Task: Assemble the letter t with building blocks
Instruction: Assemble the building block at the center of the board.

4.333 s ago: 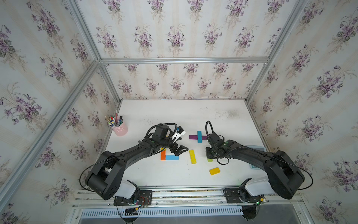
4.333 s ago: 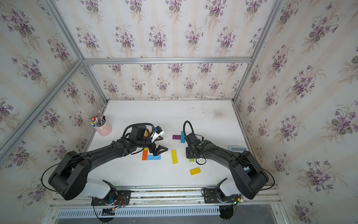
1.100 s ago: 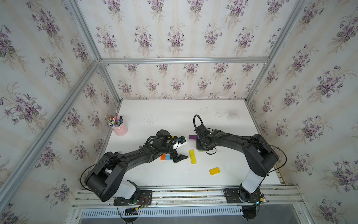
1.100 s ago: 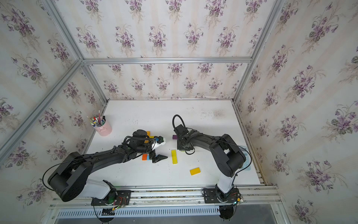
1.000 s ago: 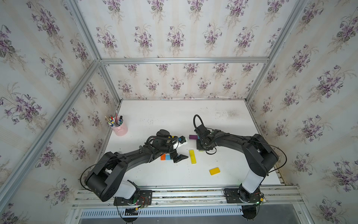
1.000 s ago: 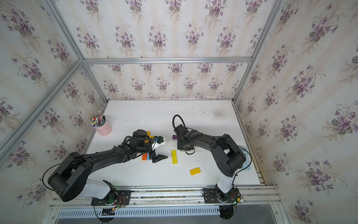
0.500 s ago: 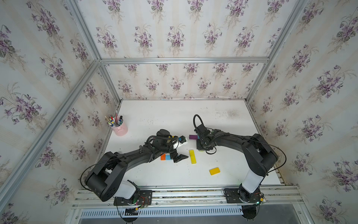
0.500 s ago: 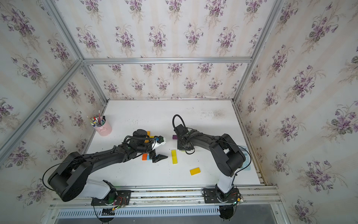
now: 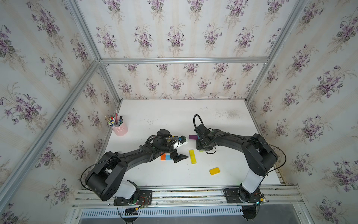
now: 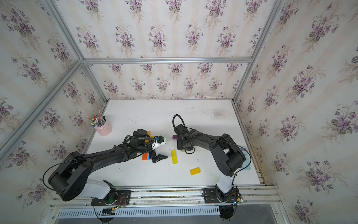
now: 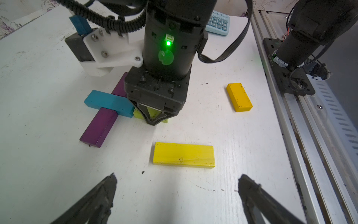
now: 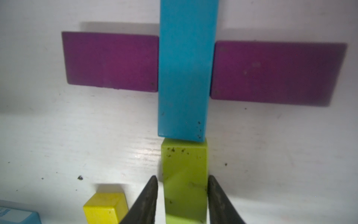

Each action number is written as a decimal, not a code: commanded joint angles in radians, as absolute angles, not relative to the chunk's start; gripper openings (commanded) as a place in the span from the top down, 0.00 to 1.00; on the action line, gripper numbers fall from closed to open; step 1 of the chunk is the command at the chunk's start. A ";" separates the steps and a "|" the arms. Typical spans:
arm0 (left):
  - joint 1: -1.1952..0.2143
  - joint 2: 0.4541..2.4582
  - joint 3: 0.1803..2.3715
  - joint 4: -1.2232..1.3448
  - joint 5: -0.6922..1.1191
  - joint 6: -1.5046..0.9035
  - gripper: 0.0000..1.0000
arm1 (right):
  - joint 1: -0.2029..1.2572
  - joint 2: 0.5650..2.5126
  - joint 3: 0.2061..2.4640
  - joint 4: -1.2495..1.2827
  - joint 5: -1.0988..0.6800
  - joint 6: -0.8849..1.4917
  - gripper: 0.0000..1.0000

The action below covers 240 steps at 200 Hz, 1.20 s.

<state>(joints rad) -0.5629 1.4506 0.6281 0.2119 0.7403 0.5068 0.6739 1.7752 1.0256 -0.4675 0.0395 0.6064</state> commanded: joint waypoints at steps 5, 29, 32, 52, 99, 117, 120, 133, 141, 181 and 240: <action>-0.563 1.457 0.639 0.218 0.770 0.512 0.00 | 0.675 1.805 1.021 -0.480 0.032 0.624 0.60; -0.563 1.457 0.641 0.216 0.771 0.512 0.00 | 0.675 1.812 1.028 -0.485 0.036 0.626 0.64; -0.563 1.459 0.641 0.215 0.773 0.512 0.00 | 0.676 1.812 1.029 -0.485 0.037 0.626 0.64; -0.563 1.460 0.641 0.215 0.773 0.512 0.00 | 0.676 1.815 1.032 -0.486 0.040 0.627 0.66; -0.563 1.469 0.647 0.210 0.780 0.512 0.00 | 0.676 1.831 1.042 -0.489 0.036 0.626 0.68; -0.563 1.469 0.648 0.208 0.781 0.514 0.00 | 0.676 1.832 1.035 -0.491 0.038 0.627 0.66; -0.563 1.468 0.647 0.207 0.780 0.514 0.00 | 0.676 1.832 1.034 -0.491 0.038 0.628 0.65; -0.563 1.469 0.649 0.206 0.783 0.514 0.00 | 0.676 1.829 1.029 -0.491 0.038 0.630 0.60; -0.563 1.469 0.649 0.206 0.783 0.514 0.00 | 0.676 1.827 1.028 -0.491 0.039 0.632 0.58; -0.563 1.468 0.649 0.204 0.790 0.514 0.00 | 0.676 1.824 1.029 -0.498 0.042 0.637 0.55; -0.565 1.466 0.651 0.201 0.796 0.515 0.00 | 0.666 1.832 1.038 -0.500 0.054 0.626 0.56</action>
